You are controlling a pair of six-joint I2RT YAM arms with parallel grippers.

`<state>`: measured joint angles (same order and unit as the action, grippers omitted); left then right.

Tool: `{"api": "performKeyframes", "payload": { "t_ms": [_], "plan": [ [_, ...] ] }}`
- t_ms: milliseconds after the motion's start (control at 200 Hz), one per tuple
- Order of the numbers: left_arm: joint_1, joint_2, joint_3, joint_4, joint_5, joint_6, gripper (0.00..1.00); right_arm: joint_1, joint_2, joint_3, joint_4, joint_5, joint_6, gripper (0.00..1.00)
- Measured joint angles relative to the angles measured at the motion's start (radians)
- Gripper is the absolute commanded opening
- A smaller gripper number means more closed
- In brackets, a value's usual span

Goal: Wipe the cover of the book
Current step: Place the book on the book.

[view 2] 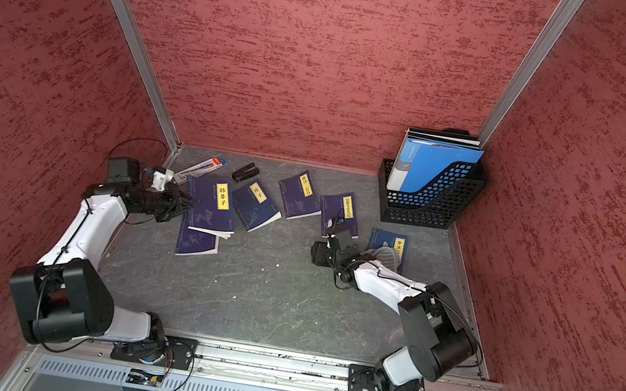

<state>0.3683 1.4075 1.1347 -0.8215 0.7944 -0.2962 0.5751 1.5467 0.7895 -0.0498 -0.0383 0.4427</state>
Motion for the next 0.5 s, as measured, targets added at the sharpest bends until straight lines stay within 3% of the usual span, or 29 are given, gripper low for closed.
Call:
{"api": "performKeyframes", "payload": {
  "t_ms": [496],
  "plan": [
    [0.026, 0.255, 0.11, -0.151, -0.096, 0.175, 0.0, 0.0, 0.051, 0.039, 0.01, -0.063, -0.055, 0.64]
  ]
}}
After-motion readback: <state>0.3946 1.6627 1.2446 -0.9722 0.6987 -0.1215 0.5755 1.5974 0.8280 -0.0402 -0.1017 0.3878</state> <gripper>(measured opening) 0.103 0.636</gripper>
